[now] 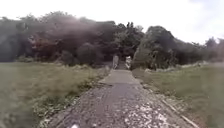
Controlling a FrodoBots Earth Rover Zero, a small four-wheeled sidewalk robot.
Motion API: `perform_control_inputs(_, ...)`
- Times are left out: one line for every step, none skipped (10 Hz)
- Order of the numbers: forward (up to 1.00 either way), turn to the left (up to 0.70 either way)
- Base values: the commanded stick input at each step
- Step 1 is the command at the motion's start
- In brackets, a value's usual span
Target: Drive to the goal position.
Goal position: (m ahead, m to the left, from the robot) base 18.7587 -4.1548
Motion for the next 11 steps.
perform_control_inputs(0.85,0.00)
perform_control_inputs(0.85,0.00)
perform_control_inputs(0.85,0.00)
perform_control_inputs(0.85,0.00)
perform_control_inputs(0.85,0.00)
perform_control_inputs(0.85,0.00)
perform_control_inputs(0.85,0.00)
perform_control_inputs(0.85,0.00)
perform_control_inputs(0.85,0.00)
perform_control_inputs(0.85,0.00)
perform_control_inputs(0.85,0.00)
